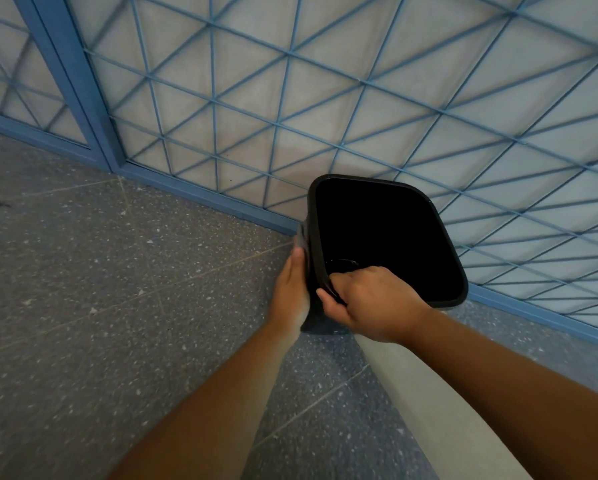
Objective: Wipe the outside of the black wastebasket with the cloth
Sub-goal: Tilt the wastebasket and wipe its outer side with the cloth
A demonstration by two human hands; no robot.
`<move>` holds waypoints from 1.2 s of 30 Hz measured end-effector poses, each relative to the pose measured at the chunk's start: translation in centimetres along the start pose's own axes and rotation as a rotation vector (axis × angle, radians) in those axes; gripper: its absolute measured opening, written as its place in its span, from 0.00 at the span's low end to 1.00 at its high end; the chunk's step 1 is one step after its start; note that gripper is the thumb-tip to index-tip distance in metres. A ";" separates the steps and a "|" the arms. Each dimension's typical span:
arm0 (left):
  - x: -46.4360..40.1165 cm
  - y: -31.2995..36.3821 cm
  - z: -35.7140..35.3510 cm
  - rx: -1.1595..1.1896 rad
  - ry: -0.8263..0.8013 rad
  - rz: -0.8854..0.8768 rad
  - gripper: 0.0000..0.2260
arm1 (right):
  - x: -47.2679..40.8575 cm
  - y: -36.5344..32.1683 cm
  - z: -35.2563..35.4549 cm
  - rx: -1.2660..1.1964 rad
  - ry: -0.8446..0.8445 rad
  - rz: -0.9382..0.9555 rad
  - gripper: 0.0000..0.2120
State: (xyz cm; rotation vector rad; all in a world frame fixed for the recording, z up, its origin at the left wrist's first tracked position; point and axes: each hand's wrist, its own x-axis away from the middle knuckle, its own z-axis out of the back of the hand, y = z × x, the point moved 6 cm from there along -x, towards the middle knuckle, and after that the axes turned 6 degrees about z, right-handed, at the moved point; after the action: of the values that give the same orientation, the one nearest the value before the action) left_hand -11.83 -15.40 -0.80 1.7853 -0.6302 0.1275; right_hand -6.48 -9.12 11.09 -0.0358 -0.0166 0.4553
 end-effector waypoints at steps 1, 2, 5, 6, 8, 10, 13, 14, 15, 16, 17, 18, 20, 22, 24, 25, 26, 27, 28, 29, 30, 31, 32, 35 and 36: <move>-0.2 -0.1 0.2 0.005 0.000 0.014 0.23 | 0.0 0.0 0.0 0.004 0.011 0.002 0.15; -0.4 0.2 0.3 0.017 0.008 0.010 0.22 | -0.1 0.0 0.1 0.009 0.020 0.005 0.16; -0.2 0.6 0.0 0.035 0.030 -0.047 0.22 | -0.2 0.1 -0.1 0.014 0.019 0.009 0.17; 0.0 0.3 -0.1 0.033 0.015 -0.061 0.24 | -0.1 0.1 -0.2 0.010 0.012 0.011 0.17; 0.2 -0.7 0.0 0.018 -0.005 -0.046 0.25 | 0.0 0.1 -0.3 0.004 -0.003 0.014 0.18; 0.0 -0.6 0.1 0.029 -0.016 -0.008 0.28 | 0.0 0.2 -0.4 0.002 -0.010 0.012 0.20; 0.1 1.1 -0.4 0.024 -0.022 -0.076 0.34 | 0.0 0.2 -0.5 0.008 -0.005 0.014 0.21; 0.3 1.2 -0.4 -0.003 -0.007 -0.101 0.33 | -0.1 0.2 -0.5 0.005 -0.007 0.015 0.21; 0.5 1.1 -0.4 -0.020 0.005 -0.110 0.31 | 0.0 0.2 -0.4 -0.002 -0.013 0.014 0.21; 0.7 0.8 -0.3 -0.009 0.014 -0.100 0.28 | 0.0 0.2 -0.4 -0.010 -0.017 0.013 0.20; 0.7 0.7 -0.1 0.018 0.018 -0.075 0.25 | 0.0 0.2 -0.5 -0.012 -0.024 0.010 0.20; 0.5 0.7 -0.1 0.048 0.019 -0.048 0.23 | -0.1 0.2 -0.5 -0.012 -0.027 0.008 0.19; 0.0 1.3 -0.3 0.089 0.027 -0.032 0.22 | -0.2 0.2 -0.5 -0.007 -0.025 0.009 0.19; 0.2 1.3 -0.6 0.091 0.028 -0.029 0.22 | -0.2 0.2 -0.5 -0.011 -0.041 0.013 0.19; 0.5 0.4 -0.5 0.077 0.017 -0.002 0.23 | 0.0 0.1 -0.4 -0.019 -0.053 0.022 0.20; 0.4 0.3 -0.5 0.074 0.003 0.009 0.24 | 0.1 0.1 -0.3 -0.014 -0.058 0.023 0.19; 0.1 0.5 -0.4 0.083 0.001 0.027 0.23 | 0.1 0.1 -0.3 -0.010 -0.063 0.022 0.19; -0.4 0.9 -0.3 0.098 0.015 0.044 0.22 | 0.0 0.1 -0.4 -0.011 -0.060 0.023 0.18; -0.9 1.5 -0.2 0.115 0.035 0.045 0.21 | -0.1 0.0 -0.4 -0.013 -0.053 0.027 0.16; -1.4 2.0 -0.2 0.116 0.042 0.036 0.20 | -0.1 0.0 -0.4 -0.012 -0.050 0.030 0.16; -1.6 2.4 -0.4 0.103 0.039 0.020 0.18 | -0.2 0.0 -0.3 -0.006 -0.054 0.032 0.15; -1.7 2.5 -0.5 0.088 0.038 0.006 0.18 | -0.2 0.0 -0.3 0.001 -0.062 0.032 0.16; -1.7 2.5 -0.5 0.082 0.037 -0.002 0.18 | -0.1 0.0 -0.3 0.003 -0.067 0.028 0.16; -2.1 2.4 -0.1 0.113 0.047 0.031 0.18 | -0.3 0.1 -0.4 -0.003 -0.072 0.017 0.17; -2.3 2.5 0.0 0.116 0.059 0.031 0.17 | -0.4 0.1 -0.4 -0.015 -0.065 0.017 0.17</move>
State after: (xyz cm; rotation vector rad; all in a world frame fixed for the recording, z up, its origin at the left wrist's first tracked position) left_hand -14.97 -14.99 0.42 1.8769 -0.6192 0.2416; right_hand -6.83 -9.23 10.69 -0.0360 -0.0832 0.4734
